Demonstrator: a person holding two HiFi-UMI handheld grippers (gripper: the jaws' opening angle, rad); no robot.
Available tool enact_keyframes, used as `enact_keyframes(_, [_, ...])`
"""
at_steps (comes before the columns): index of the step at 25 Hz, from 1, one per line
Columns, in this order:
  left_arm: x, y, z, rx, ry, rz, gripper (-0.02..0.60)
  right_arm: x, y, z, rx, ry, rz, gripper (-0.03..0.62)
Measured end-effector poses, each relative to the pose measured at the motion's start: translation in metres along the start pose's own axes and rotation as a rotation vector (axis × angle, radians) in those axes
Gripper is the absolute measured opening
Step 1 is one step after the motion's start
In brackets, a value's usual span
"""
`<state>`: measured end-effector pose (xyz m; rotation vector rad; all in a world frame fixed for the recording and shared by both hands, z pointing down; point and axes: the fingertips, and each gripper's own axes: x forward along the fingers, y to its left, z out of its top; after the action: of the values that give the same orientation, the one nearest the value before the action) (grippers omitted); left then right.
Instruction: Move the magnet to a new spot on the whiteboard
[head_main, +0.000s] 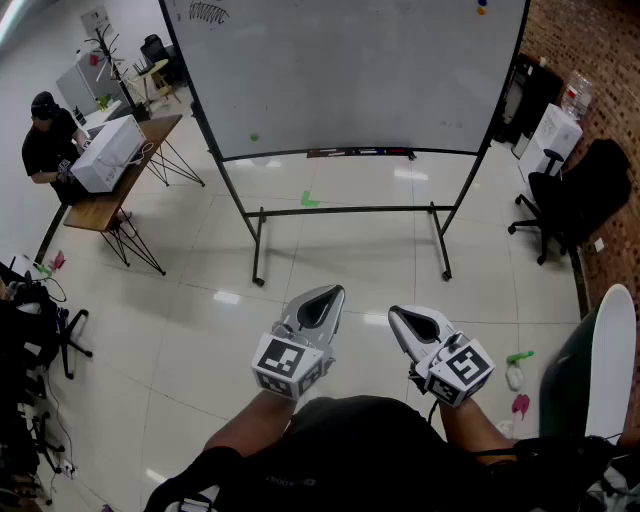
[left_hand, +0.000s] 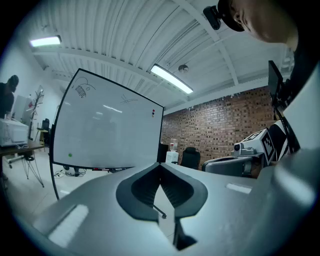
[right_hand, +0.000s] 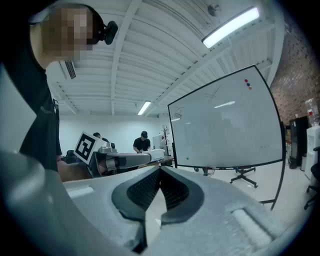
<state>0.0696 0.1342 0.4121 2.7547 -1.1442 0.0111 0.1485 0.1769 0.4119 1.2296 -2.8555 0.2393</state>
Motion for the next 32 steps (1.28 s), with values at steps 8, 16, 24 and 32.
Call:
enact_keyframes(8, [-0.015,0.024,0.015,-0.024,-0.027,0.037,0.015,0.027,0.014,0.011,-0.029,0.01,0.042,0.002])
enact_keyframes(16, [-0.069,0.091,0.012,-0.043,-0.037,0.096,0.015,0.098,0.068,0.007,-0.053,0.037,0.119,0.002])
enact_keyframes(24, [-0.12,0.152,-0.005,-0.077,-0.02,0.168,0.015,0.154,0.109,-0.011,-0.049,0.086,0.172,0.002])
enact_keyframes(32, [-0.134,0.214,-0.008,-0.115,-0.025,0.272,0.015,0.215,0.107,-0.008,-0.043,0.107,0.238,0.002])
